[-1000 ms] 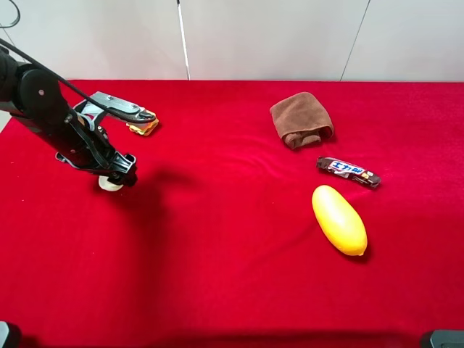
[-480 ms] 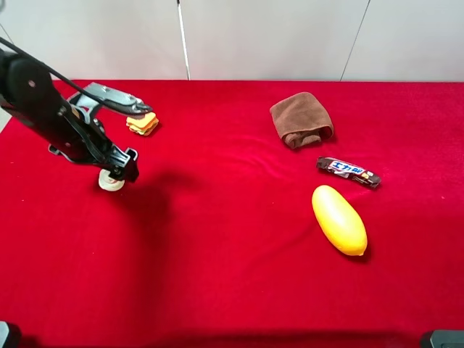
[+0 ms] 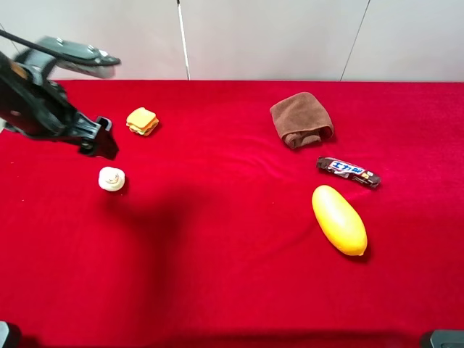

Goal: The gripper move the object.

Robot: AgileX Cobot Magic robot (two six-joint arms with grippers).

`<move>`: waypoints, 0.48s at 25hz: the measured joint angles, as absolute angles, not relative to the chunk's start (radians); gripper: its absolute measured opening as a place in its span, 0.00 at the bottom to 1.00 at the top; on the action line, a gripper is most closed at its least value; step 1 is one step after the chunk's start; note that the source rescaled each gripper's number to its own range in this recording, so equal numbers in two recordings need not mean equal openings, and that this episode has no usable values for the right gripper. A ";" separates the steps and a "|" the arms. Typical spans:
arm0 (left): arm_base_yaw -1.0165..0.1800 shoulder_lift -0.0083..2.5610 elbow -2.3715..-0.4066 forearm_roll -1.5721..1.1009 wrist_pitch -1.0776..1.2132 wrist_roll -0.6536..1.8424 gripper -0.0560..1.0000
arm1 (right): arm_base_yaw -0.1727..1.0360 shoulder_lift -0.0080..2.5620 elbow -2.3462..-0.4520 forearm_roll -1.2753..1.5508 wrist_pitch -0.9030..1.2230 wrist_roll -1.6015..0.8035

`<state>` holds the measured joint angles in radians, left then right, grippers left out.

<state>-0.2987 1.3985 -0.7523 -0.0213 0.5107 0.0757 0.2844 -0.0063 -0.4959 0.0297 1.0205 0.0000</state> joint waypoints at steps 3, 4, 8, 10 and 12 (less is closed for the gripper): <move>-0.299 1.310 -0.752 0.000 0.600 0.074 1.00 | 0.284 -0.006 -0.496 0.030 1.021 0.000; -0.299 1.280 -0.752 0.000 0.635 0.072 1.00 | 0.284 -0.006 -0.496 0.030 1.021 0.000; -0.299 1.169 -0.752 0.000 0.755 0.061 1.00 | 0.284 -0.006 -0.496 0.030 1.021 0.000; -0.299 1.107 -0.752 0.000 0.809 0.043 1.00 | 0.284 -0.006 -0.496 0.030 1.021 0.000; -0.299 1.049 -0.752 0.000 0.855 0.023 1.00 | 0.284 -0.006 -0.496 0.030 1.021 0.000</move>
<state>-0.2987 1.0491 -0.7523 0.0000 0.8546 0.0227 0.2844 -0.0063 -0.4959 0.0297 1.0205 0.0000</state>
